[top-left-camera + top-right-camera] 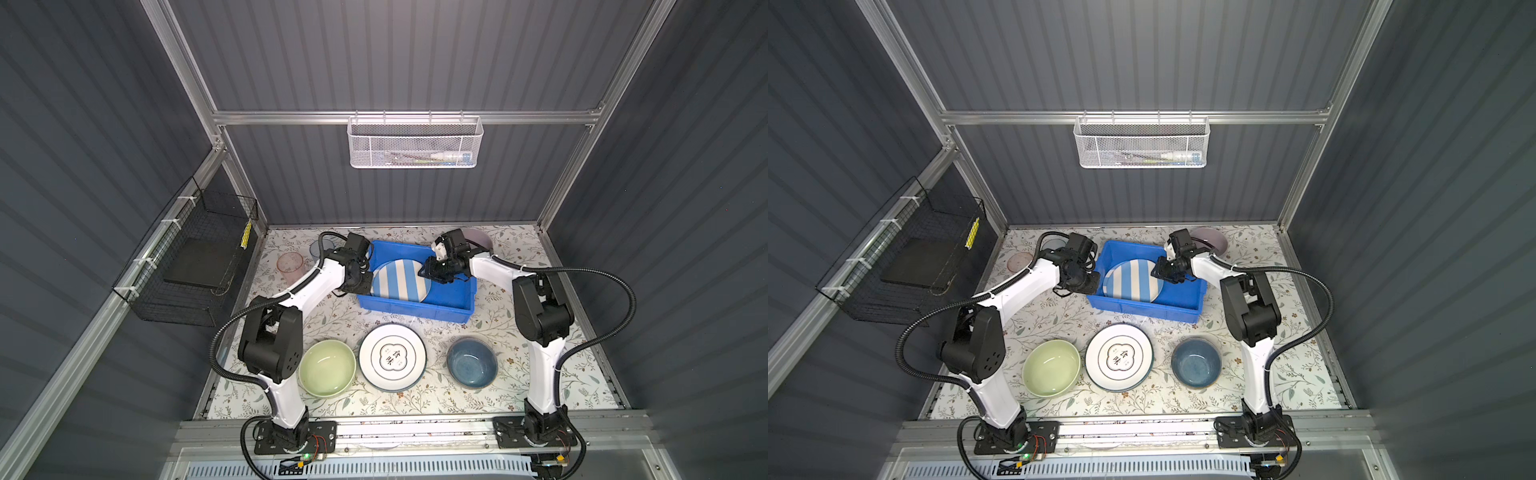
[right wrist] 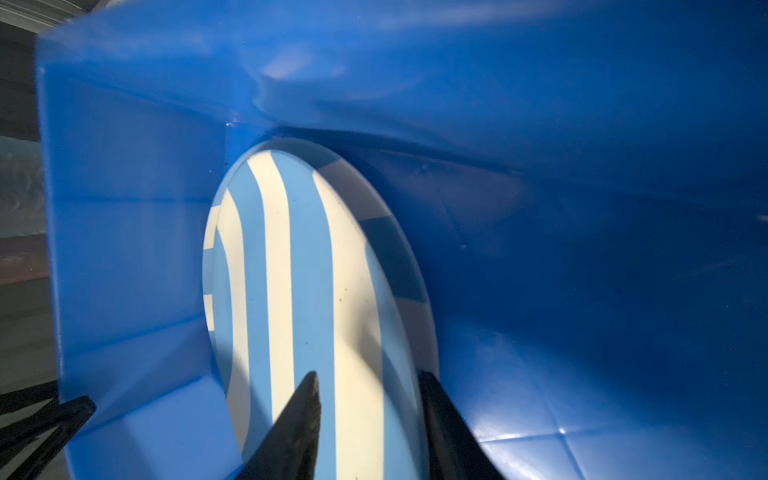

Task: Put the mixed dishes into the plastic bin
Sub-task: 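Lower the striped plate into the blue bin with the right gripper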

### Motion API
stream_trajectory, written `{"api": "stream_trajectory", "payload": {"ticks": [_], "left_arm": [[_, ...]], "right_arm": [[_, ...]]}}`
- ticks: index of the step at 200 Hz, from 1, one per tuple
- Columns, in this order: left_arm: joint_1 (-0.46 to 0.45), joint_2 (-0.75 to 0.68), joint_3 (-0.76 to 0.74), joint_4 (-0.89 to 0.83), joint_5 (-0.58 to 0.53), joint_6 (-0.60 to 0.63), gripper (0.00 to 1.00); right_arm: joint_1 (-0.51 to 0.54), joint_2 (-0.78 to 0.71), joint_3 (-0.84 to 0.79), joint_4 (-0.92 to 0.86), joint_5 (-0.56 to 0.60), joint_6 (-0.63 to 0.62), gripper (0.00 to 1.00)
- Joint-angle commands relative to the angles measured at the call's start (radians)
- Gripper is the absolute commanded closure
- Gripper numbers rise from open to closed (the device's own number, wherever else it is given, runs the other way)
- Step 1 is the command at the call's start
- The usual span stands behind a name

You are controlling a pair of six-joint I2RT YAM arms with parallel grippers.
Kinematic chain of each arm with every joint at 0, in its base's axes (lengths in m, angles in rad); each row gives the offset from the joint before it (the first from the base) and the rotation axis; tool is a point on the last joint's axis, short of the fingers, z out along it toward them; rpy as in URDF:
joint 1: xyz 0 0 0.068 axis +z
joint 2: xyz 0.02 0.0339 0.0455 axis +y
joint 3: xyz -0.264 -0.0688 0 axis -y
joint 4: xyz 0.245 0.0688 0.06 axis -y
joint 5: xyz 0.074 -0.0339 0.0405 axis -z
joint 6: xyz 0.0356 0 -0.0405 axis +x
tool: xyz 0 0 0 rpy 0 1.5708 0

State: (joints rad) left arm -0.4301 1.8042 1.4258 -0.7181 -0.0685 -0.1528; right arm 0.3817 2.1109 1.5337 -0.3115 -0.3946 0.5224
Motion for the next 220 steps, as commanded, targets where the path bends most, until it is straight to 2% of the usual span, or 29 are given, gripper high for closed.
{"api": "stream_trajectory", "payload": {"ticks": [1,149,203,207,220], "left_arm": [[0.001,0.007,0.016,-0.021,0.009,-0.012,0.76],[0.001,0.017,0.03,-0.018,0.026,-0.016,0.76],[0.002,0.009,0.022,-0.019,0.016,-0.013,0.76],[0.002,0.007,0.021,-0.02,0.016,-0.014,0.76],[0.003,0.003,0.022,-0.018,0.013,-0.014,0.75]], "right_arm": [[0.007,0.001,0.017,-0.011,0.0,-0.002,0.58],[0.033,0.053,0.073,-0.023,0.005,0.026,0.48],[0.037,0.048,0.083,-0.063,0.048,0.01,0.43],[0.036,0.047,0.083,-0.065,0.085,0.009,0.43],[0.037,0.041,0.083,-0.072,0.101,0.001,0.41]]}}
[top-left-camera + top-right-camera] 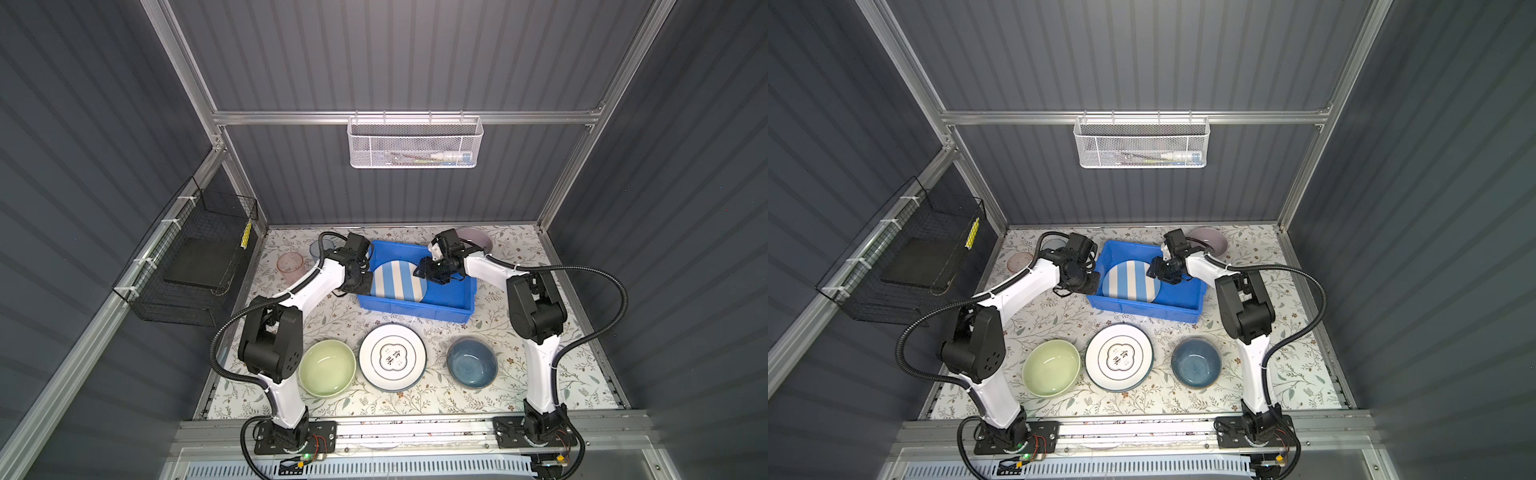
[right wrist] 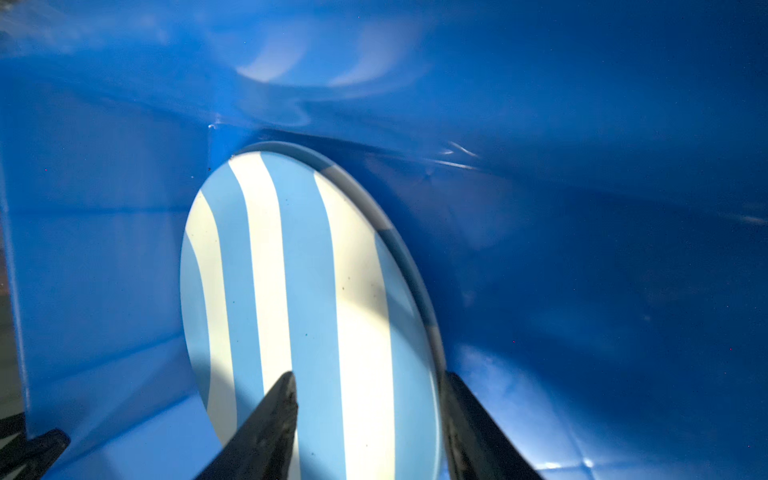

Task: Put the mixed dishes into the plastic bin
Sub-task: 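Lower the striped plate into the blue bin with the right gripper, then open the right gripper and move both grippers back toward the white plate stack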

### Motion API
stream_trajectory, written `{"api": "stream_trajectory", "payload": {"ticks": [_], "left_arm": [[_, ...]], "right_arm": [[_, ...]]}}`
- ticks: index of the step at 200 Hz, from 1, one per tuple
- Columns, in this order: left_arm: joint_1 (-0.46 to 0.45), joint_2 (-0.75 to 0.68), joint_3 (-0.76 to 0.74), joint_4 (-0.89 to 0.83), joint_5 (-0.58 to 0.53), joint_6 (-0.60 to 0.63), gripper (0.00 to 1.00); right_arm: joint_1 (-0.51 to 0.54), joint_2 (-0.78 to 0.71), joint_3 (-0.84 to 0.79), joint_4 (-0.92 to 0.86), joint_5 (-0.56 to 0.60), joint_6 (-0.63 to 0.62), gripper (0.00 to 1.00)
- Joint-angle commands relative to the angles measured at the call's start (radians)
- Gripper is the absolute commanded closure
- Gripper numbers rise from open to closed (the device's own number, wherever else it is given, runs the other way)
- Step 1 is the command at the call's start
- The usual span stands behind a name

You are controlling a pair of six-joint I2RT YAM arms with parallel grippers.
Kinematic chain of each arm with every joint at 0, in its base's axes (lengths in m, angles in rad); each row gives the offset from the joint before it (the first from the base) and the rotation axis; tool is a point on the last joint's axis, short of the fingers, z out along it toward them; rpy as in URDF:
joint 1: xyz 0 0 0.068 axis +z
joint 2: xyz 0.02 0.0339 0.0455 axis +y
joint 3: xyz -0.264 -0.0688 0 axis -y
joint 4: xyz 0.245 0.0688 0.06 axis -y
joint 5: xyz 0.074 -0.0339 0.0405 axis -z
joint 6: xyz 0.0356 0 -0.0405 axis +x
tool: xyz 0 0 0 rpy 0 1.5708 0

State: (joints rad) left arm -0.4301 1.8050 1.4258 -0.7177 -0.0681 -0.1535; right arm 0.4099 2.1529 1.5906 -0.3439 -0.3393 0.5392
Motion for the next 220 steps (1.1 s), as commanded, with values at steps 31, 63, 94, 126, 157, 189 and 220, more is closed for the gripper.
{"api": "stream_trajectory", "payload": {"ticks": [31,63,94,126,157,189,220], "left_arm": [[0.004,-0.003,0.026,-0.019,0.01,-0.013,0.73],[0.004,-0.017,0.035,-0.04,0.007,-0.006,0.67],[0.005,-0.066,0.025,-0.054,-0.008,0.007,0.54],[0.005,-0.13,0.007,-0.068,-0.008,0.021,0.44],[0.005,-0.178,-0.002,-0.103,0.04,0.053,0.43],[0.005,-0.245,-0.084,-0.115,0.122,0.084,0.43],[0.004,-0.306,-0.141,-0.128,0.201,0.1,0.43]], "right_arm": [[0.009,-0.02,0.026,-0.039,0.061,-0.028,0.39],[0.008,-0.052,0.013,-0.068,0.05,-0.046,0.38],[0.008,-0.115,-0.021,-0.071,0.042,-0.06,0.37],[0.007,-0.206,-0.074,-0.08,0.038,-0.074,0.37],[0.012,-0.315,-0.146,-0.099,0.044,-0.085,0.37],[0.041,-0.453,-0.253,-0.116,0.057,-0.082,0.37],[0.095,-0.586,-0.361,-0.141,0.087,-0.067,0.39]]}}
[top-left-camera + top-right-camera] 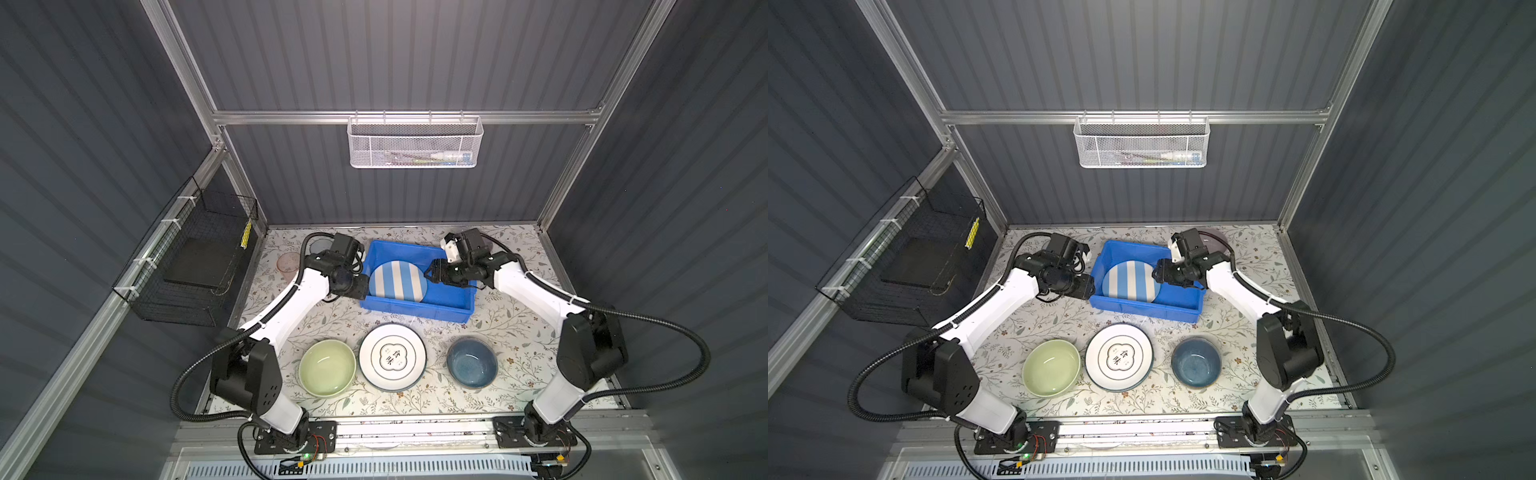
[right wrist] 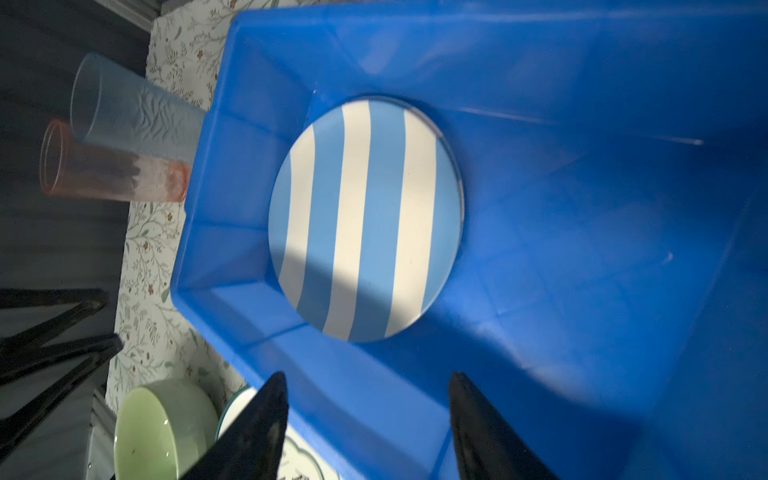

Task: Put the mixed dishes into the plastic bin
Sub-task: 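Open the right gripper and move both grippers back toward the white plate stack, then close both grippers on the rim of the top white printed plate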

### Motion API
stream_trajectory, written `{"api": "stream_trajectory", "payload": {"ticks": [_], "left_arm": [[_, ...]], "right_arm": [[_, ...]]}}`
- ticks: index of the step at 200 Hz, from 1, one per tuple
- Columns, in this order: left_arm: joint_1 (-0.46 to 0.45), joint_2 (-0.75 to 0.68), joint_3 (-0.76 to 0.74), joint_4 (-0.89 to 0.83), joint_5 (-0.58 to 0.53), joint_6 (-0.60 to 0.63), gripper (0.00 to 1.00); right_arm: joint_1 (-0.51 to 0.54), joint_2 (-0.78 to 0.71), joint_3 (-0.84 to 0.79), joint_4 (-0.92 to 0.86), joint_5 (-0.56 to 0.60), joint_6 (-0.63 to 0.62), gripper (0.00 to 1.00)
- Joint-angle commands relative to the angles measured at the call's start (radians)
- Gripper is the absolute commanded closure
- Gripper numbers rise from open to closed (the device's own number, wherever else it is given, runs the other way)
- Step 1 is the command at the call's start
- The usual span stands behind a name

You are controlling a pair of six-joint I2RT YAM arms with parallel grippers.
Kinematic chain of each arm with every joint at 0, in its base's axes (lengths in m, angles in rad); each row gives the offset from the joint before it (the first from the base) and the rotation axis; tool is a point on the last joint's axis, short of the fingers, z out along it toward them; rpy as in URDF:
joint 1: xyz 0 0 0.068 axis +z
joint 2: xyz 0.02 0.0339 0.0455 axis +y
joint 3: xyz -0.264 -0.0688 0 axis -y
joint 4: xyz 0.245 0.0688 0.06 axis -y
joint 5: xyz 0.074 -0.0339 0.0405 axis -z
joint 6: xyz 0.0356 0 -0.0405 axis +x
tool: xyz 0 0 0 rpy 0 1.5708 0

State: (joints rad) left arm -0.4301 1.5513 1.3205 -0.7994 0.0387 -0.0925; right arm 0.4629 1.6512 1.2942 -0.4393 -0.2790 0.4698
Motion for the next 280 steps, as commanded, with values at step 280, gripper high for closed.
{"api": "stream_trajectory", "payload": {"ticks": [280], "left_arm": [[-0.087,0.026,-0.272,-0.004,0.089,-0.008,0.69]], "right_arm": [[0.532,-0.23,-0.425,-0.079,0.283,0.513,0.58]]}}
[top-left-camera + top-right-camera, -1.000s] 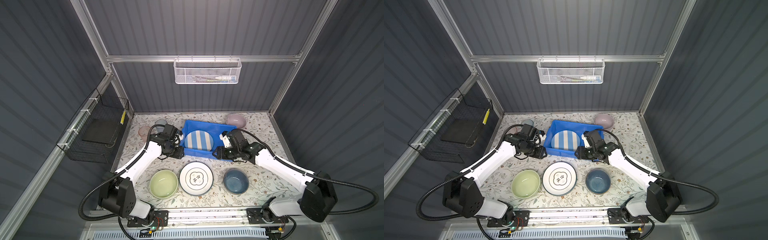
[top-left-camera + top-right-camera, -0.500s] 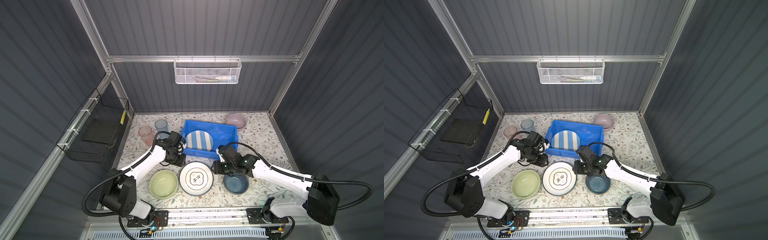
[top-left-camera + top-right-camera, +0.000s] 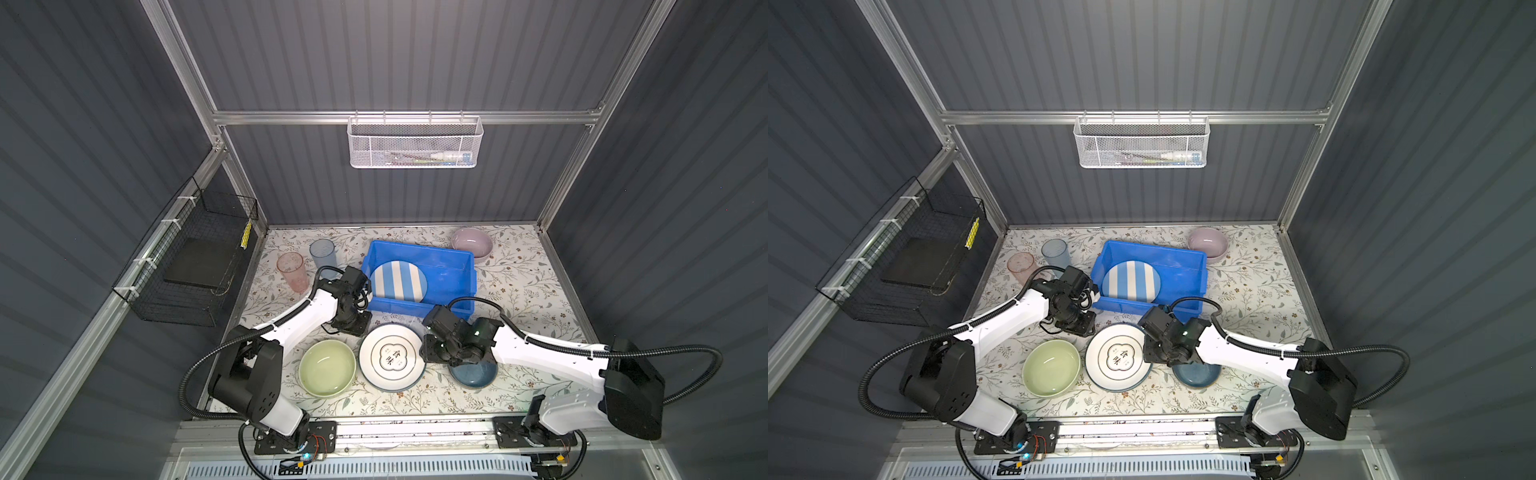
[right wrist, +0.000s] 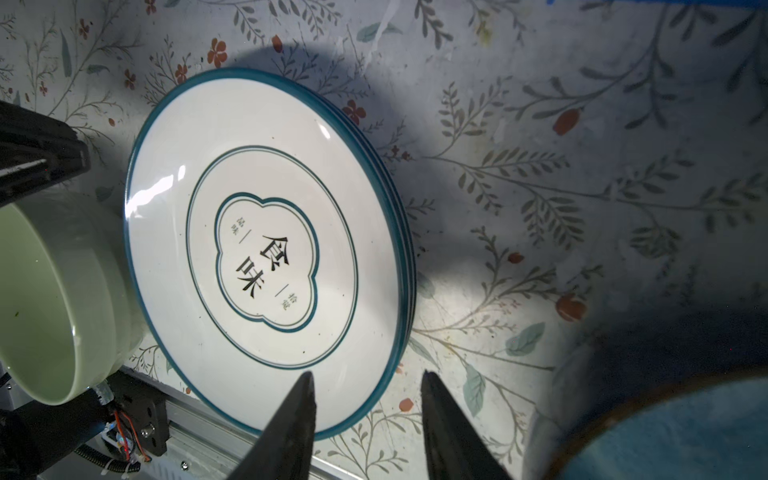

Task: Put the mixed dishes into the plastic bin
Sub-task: 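Close both grippers on the rim of the top white printed plate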

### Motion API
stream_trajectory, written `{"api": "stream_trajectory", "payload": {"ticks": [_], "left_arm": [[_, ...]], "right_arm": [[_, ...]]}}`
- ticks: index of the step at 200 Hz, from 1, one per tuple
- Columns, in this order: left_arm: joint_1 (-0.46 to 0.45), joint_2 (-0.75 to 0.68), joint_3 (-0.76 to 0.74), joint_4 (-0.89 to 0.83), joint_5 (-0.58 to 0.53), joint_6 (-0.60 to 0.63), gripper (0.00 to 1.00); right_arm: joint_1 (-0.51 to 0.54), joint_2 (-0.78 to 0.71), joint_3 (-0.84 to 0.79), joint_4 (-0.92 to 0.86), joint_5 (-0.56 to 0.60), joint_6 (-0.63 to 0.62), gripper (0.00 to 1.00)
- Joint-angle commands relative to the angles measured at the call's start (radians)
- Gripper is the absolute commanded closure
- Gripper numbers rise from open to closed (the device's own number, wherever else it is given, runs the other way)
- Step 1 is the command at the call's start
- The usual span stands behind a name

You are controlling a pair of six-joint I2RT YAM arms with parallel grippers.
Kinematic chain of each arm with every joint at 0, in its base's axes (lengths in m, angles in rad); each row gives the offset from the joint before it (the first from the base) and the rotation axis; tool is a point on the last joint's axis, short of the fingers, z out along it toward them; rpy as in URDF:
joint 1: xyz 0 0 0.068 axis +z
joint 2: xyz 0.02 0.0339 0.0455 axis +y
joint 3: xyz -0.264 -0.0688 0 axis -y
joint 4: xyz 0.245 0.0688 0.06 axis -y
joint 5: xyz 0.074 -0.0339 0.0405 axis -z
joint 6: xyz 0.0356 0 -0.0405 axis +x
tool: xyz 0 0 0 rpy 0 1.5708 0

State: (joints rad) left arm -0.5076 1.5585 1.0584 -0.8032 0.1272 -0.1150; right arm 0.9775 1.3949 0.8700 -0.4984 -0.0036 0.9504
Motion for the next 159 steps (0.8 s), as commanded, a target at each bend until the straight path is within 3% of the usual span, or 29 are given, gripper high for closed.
{"api": "stream_trajectory", "payload": {"ticks": [1,159], "left_arm": [[-0.009,0.019,-0.01,0.001,0.001,0.014,0.69],[-0.019,0.101,-0.01,0.022,0.03,0.014,0.75]], "right_arm": [[0.018,0.027,-0.001,-0.019,0.007,0.034,0.59],[0.021,0.072,-0.071,0.126,-0.055,0.079,0.64]]}}
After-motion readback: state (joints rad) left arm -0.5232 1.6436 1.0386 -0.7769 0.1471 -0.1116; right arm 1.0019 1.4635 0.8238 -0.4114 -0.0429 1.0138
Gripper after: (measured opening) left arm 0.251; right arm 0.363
